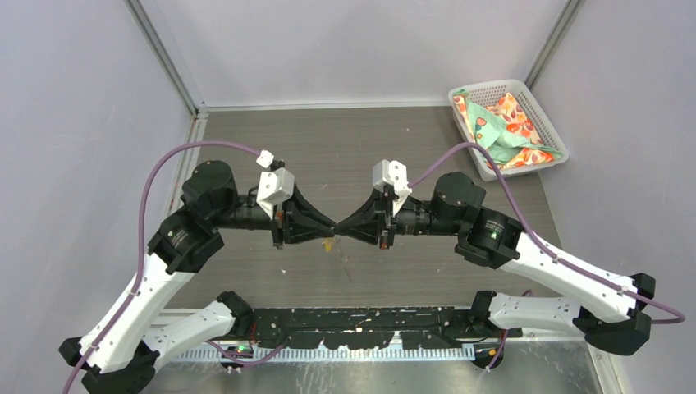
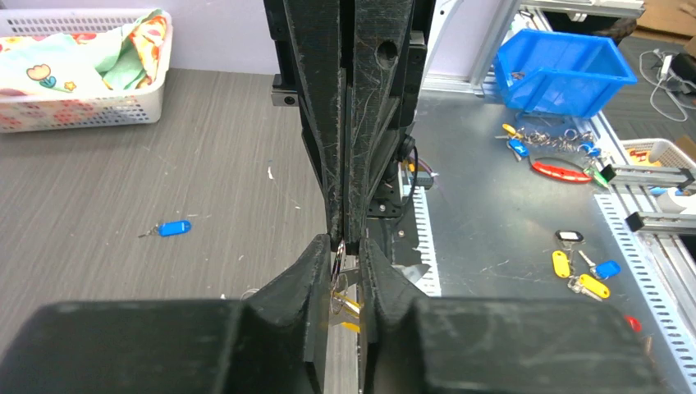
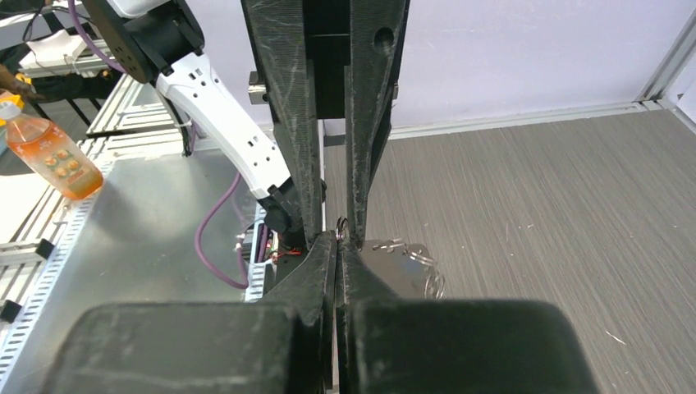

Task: Put the keys on the keyring
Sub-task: Adjust the key on the keyring.

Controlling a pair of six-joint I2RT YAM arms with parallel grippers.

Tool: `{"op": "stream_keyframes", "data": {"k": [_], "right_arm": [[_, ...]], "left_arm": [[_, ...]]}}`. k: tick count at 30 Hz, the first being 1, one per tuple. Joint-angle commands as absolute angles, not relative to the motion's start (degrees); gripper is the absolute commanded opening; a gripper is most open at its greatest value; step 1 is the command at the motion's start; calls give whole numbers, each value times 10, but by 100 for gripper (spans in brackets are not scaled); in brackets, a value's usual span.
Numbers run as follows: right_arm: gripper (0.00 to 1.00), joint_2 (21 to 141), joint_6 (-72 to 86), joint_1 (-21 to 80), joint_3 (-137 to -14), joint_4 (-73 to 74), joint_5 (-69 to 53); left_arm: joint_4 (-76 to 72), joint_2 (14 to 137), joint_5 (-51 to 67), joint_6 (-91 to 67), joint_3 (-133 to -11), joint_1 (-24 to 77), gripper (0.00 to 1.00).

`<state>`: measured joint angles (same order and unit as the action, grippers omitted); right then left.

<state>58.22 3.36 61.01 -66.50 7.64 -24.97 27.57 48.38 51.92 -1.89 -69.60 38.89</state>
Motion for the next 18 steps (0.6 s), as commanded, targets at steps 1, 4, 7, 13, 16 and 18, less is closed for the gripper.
{"op": "stream_keyframes", "data": {"k": [1,4,7,13,16,18], "right_arm": [[1,545,39,608,-662,15,-224],[1,550,37,608,-671,30,-236],[1,552,36,608,-675,36,-243],[1,552,42,609,-673,31,-252],[1,553,46,609,-669,20,-252],[1,552,52,609,-665,9,-250]], "left_arm": [[281,466,502,-12,-695,391,24],[278,470,494,-22,-698,391,35],[272,475,485,-43,-702,391,38],[237,478,506,-96,-698,382,30],[232,485,518,-100,-702,381,15],[230,487,521,-99,-702,381,5]]}}
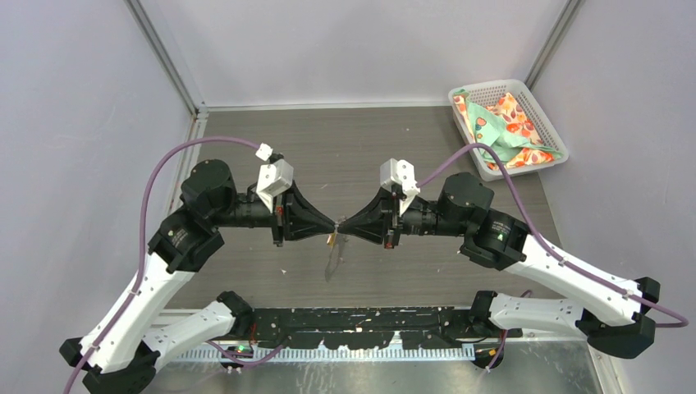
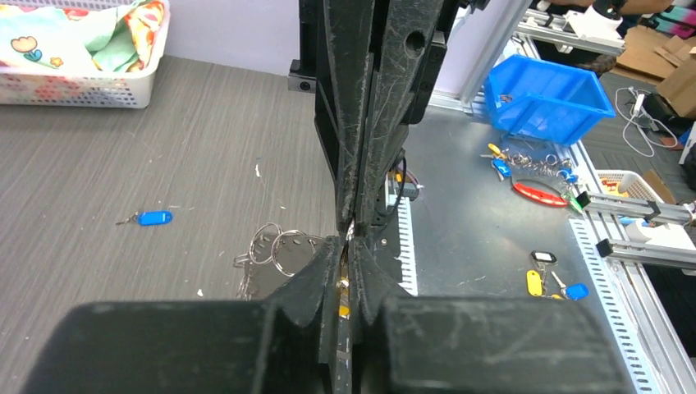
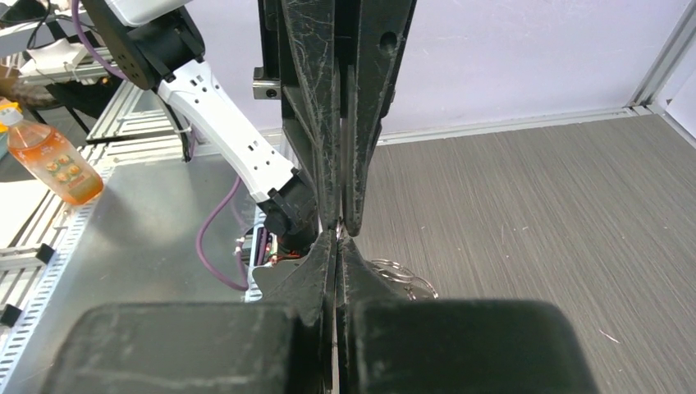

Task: Put the keys on the keyring
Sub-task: Adjust the key on the keyring.

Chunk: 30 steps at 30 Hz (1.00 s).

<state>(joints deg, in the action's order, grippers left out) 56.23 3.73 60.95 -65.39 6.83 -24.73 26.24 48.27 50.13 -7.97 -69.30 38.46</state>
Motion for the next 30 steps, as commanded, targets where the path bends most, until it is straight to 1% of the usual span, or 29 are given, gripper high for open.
{"op": "stream_keyframes", "data": {"k": [1,5,6,7,8,9,12,16,19,22,25,30], "right_arm": [[1,551,54,609,-663,6,-251],[1,559,60,609,-675,31,-255],[5,563,61,608,-690,56,-256],[23,572,58,608,-708,91,-253],[33,580,53,609,-735,136,-243],[39,592,41,608,-764,182,-236],[45,640,6,608,-864,331,-228],[46,709,-36,608,-992,485,-234],[45,741,-53,608,-1034,541,-241],[41,759,-67,608,-1060,568,-261],[40,768,-68,608,-1070,579,-268],[38,772,-65,607,-1066,558,-268]], "left_arm": [[230,487,521,-98,-702,380,1],[250,488,516,-74,-705,379,0],[263,489,517,-58,-709,379,0],[276,490,516,-42,-713,379,0],[288,492,512,-28,-716,379,0],[302,494,513,-15,-721,379,0],[333,506,524,18,-738,379,0],[371,523,532,49,-767,379,0],[382,529,539,65,-775,379,0],[382,528,540,71,-776,380,0],[383,527,539,72,-775,379,0],[370,526,551,62,-772,379,0]]}}
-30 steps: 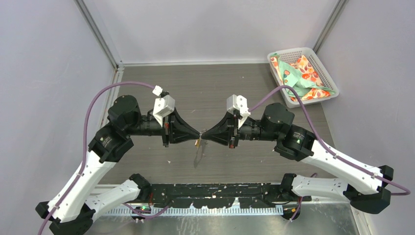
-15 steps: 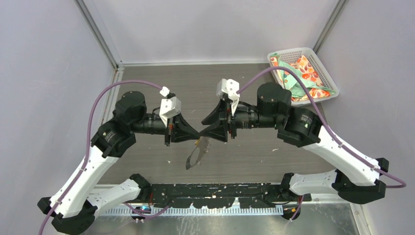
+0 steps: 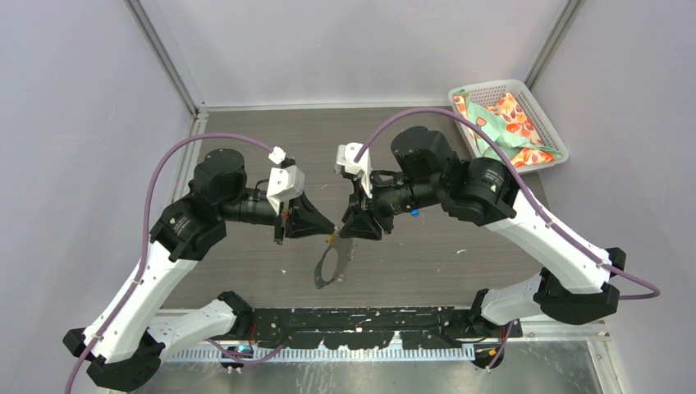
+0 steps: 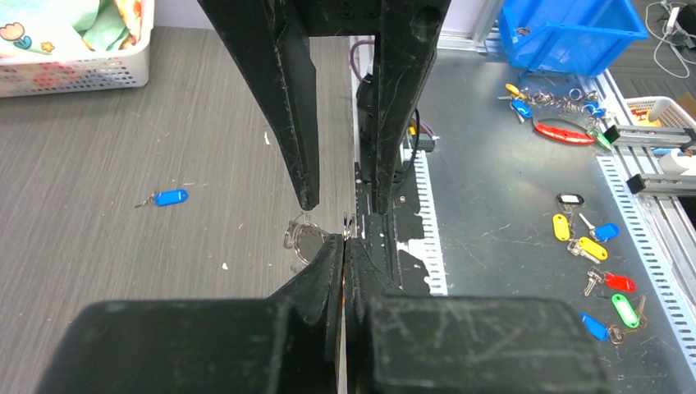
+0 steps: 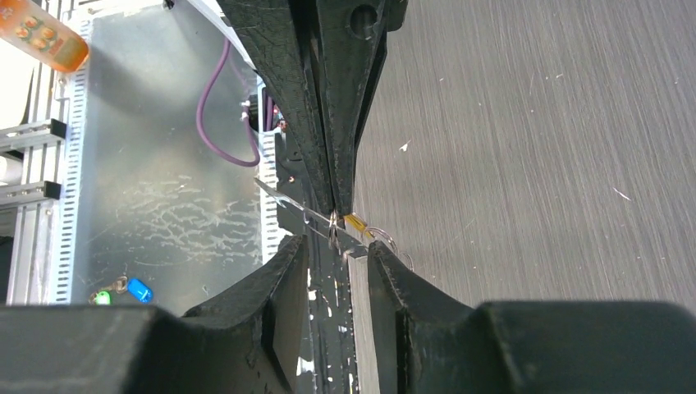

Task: Put the keys on the keyring
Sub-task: Adjust the key on the keyring.

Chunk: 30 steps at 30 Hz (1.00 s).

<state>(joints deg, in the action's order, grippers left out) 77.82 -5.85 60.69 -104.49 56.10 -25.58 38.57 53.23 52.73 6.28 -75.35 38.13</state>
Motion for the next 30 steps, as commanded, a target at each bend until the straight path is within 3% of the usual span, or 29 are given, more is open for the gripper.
{"op": "stream_keyframes", "data": {"k": [1,15,20,24,27,30], "right_arm": [[37,774,-64,607,-1066,555,-269],[25,790,-51,608,-1043,508,-284],[1,789,-56,608,-1036,514,-287],[1,771,-54,608,-1005,485,-273],[1,726,-41,606,-940,409,-256],[1,680,-23,605,-882,334,-256]], "left_arm": [[367,525,552,59,-771,379,0],[347,521,565,46,-760,379,0],[345,516,565,45,-760,379,0],[336,513,562,36,-763,379,0],[355,508,553,55,-772,379,34],[410,505,528,117,-789,378,44]]}}
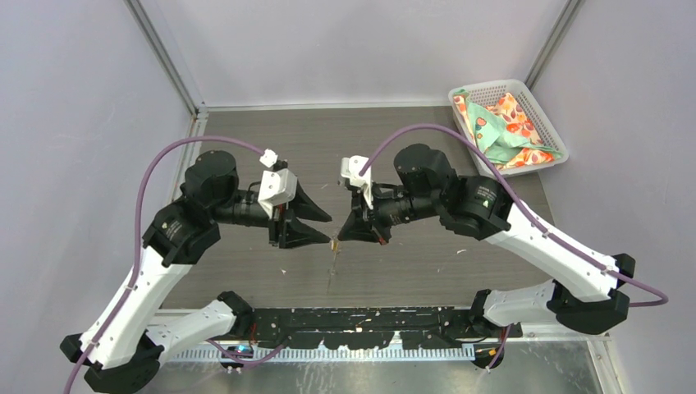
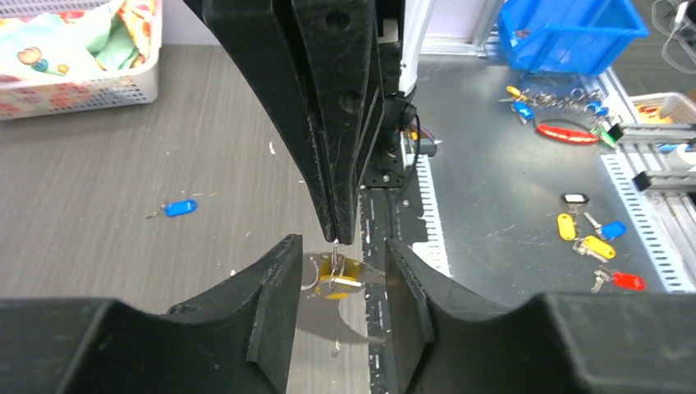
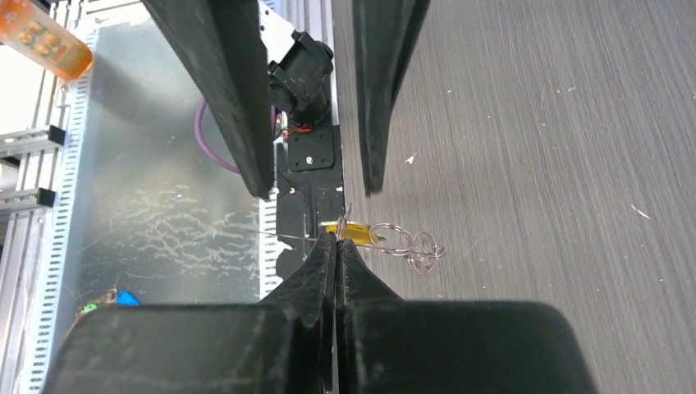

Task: Put the keys on the keyring
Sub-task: Adjust the key on the keyring.

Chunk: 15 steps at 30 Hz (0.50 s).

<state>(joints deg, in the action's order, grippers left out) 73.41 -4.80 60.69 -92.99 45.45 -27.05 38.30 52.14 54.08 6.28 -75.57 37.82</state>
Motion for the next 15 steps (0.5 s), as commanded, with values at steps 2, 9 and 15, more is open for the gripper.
{"op": "stream_keyframes", "data": {"k": [2,9,15], "right_arm": [[1,664,-15,605,-864,308,-263],[1,655,0,606,-848,284,-285],[1,647,24,605,-830,249,-293]], "left_arm": [[442,500,517,159,-785,379,44],[387,477,496,201,-721,378,38],[343,482,483,200,-721,378,23]]}}
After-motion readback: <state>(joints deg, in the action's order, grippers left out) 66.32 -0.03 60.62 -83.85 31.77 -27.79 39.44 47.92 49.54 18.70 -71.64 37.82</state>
